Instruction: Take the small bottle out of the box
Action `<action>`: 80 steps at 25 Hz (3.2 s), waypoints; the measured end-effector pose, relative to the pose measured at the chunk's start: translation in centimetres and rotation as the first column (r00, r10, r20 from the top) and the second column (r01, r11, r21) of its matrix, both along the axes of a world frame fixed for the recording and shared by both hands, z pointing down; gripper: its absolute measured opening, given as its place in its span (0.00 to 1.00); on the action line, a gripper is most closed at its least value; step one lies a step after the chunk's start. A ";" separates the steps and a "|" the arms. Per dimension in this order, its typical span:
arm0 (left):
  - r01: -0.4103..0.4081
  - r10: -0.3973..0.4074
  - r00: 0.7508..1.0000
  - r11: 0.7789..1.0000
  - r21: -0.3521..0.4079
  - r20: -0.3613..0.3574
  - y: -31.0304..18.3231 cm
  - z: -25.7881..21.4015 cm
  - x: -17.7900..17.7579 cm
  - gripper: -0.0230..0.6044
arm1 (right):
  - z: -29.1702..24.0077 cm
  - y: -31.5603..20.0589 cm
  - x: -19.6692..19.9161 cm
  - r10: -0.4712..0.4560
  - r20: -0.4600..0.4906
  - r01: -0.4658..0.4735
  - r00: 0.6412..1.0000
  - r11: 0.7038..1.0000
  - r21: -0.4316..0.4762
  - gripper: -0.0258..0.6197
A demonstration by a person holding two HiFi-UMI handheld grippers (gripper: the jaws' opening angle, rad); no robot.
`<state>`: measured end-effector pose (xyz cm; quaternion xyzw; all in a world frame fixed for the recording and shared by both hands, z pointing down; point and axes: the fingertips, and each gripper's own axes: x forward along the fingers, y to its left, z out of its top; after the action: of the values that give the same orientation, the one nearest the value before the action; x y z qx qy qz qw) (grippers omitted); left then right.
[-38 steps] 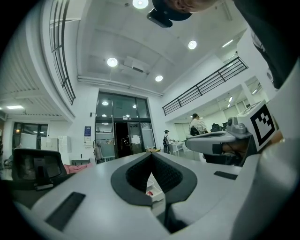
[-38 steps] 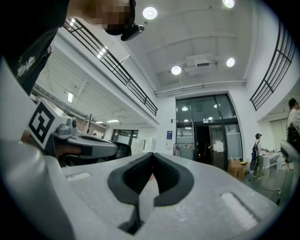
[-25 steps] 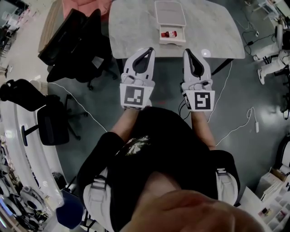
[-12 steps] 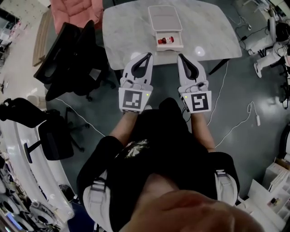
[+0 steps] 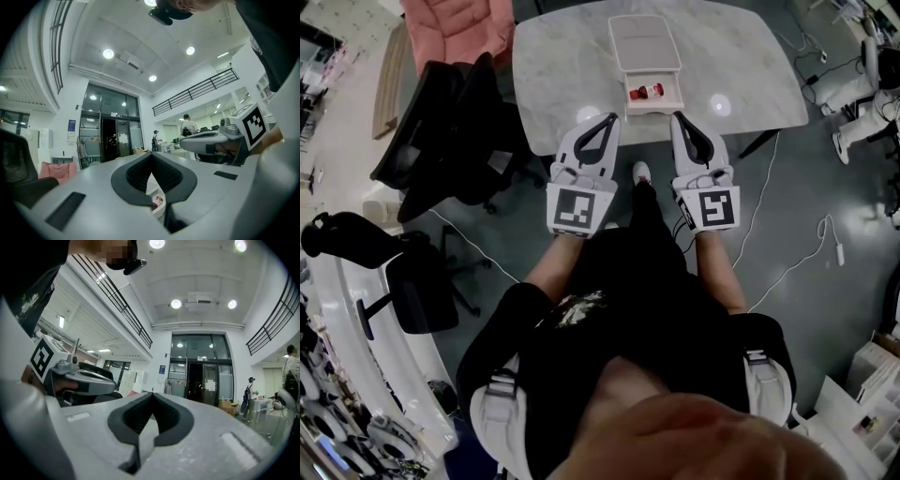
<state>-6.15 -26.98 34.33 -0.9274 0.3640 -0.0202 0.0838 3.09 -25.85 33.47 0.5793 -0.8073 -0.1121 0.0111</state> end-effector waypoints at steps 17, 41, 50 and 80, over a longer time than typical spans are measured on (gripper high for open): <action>0.022 -0.024 0.999 0.995 -0.099 -0.021 -14.6 3.0 5.0 0.06 | 0.8 -14.4 4.1 -0.028 -0.047 0.026 0.998 0.999 -0.033 0.04; 0.134 -0.084 0.982 0.938 -0.319 0.167 -26.2 11.5 14.5 0.06 | 14.7 -28.4 10.7 -0.482 -0.125 0.394 0.867 0.818 -0.420 0.35; 0.268 -0.204 0.960 0.871 -0.413 0.193 -29.3 15.9 14.2 0.06 | 26.3 -29.2 9.7 -0.838 -0.256 0.494 0.482 0.501 -0.710 0.35; 0.370 -0.328 0.928 0.747 -0.552 0.177 -31.7 24.2 9.7 0.06 | 43.9 -31.1 7.7 -0.950 -0.278 -0.002 0.141 0.281 -0.960 0.41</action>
<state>3.59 -58.72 58.57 -0.8229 0.5043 -0.1766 -0.1935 10.80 -56.92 77.35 -0.0309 -0.7600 -0.0102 0.6491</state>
